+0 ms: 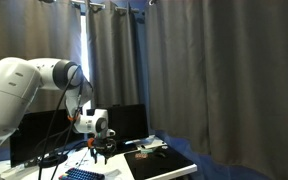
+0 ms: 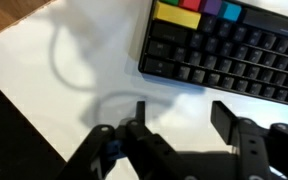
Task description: Press a button on the right side of the keyboard
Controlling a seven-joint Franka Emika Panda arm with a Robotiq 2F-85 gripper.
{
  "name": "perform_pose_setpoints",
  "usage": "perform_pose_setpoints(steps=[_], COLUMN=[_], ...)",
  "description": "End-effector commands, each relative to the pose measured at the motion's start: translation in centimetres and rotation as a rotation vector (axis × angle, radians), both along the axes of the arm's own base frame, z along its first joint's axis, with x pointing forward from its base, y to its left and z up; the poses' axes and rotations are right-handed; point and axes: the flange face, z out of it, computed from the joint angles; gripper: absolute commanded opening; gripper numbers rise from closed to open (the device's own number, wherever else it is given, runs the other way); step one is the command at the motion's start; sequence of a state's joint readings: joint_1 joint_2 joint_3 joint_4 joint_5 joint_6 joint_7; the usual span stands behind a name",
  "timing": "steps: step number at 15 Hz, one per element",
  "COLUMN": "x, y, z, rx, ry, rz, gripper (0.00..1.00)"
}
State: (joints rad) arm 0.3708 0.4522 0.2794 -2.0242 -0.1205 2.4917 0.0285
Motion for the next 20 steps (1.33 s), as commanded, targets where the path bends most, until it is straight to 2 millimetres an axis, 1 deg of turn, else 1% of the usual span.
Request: perform_pose_setpoints(steps=[1, 2, 6, 11, 14, 18, 19, 20], x=[-1.2, -1.4, -2.6, -4.8, -5.9, -7.2, -5.7, -6.0], y=[-2.2, -2.9, -5.8, -9.2, -11.0, -13.4, -12.1, -12.7], z=[2.6, 3.4, 6.8, 11.2, 13.3, 15.2, 14.3, 14.7], rx=[-0.023, -0.028, -0.021, 0.082, 0.143, 0.187, 0.161, 0.165], ry=[0.008, 0.008, -0.038, -0.071, -0.085, -0.110, -0.101, -0.108], rz=[0.044, 0.059, 0.139, 0.269, 0.312, 0.346, 0.327, 0.333], gripper=[0.98, 1.00, 1.00, 1.00, 1.00, 1.00, 1.00, 1.00])
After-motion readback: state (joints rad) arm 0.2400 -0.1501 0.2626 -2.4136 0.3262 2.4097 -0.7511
